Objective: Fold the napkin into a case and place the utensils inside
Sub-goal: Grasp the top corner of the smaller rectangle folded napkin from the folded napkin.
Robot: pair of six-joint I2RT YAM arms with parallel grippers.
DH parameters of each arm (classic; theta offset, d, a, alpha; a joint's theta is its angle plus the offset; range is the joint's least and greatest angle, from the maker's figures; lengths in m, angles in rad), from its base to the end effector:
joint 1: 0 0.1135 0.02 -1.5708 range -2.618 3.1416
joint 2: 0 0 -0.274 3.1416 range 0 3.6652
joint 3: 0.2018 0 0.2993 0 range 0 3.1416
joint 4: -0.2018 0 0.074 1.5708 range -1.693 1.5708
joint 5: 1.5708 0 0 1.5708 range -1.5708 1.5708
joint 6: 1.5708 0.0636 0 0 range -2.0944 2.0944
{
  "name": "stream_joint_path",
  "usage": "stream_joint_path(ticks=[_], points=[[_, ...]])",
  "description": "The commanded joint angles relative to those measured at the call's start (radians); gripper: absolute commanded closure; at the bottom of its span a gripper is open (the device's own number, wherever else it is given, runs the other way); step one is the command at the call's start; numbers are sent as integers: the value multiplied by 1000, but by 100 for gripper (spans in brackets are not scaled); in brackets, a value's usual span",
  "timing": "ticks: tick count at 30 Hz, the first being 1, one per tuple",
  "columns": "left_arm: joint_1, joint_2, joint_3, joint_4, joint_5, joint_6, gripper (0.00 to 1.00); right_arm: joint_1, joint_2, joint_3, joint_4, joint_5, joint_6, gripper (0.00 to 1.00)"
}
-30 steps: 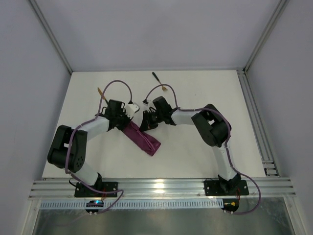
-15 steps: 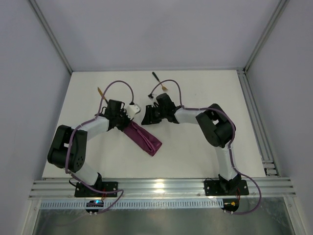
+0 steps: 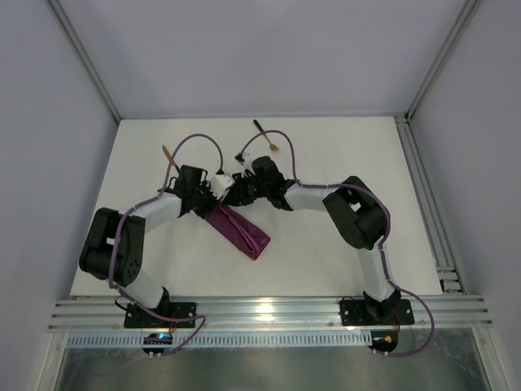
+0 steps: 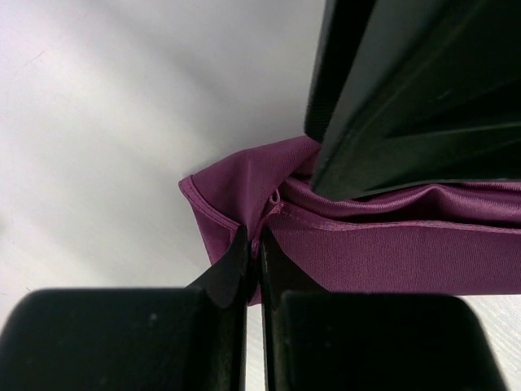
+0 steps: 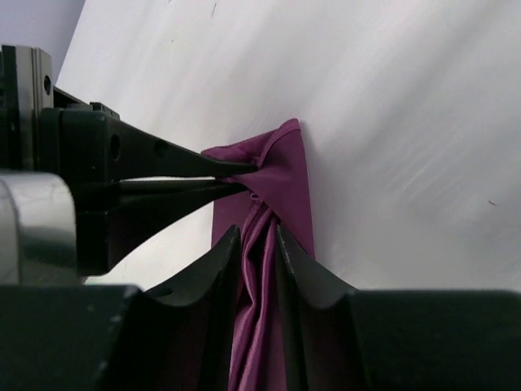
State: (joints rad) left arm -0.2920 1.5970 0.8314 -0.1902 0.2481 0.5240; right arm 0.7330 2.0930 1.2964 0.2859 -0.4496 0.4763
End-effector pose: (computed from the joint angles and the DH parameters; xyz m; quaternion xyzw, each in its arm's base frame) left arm 0.3388 -0.1181 0.1167 0.4096 0.8533 -0.0824 0.3120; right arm 0.3673 0.3679 0.1191 -0.2194 0.8197 0.4384 0.2961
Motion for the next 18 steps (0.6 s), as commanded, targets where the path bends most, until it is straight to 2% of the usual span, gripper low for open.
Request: stream_joint_path(ticks=[1, 9, 14, 18], points=[[1, 11, 28, -18, 37, -18, 100, 8, 30, 21, 116, -29, 38, 72], [1, 17, 29, -11, 45, -45, 100, 22, 73, 24, 119, -26, 41, 68], [1, 18, 34, -8, 57, -64, 100, 25, 61, -46, 223, -28, 79, 67], [1, 32, 46, -20, 45, -67, 100, 34, 50, -62, 242, -23, 74, 65]])
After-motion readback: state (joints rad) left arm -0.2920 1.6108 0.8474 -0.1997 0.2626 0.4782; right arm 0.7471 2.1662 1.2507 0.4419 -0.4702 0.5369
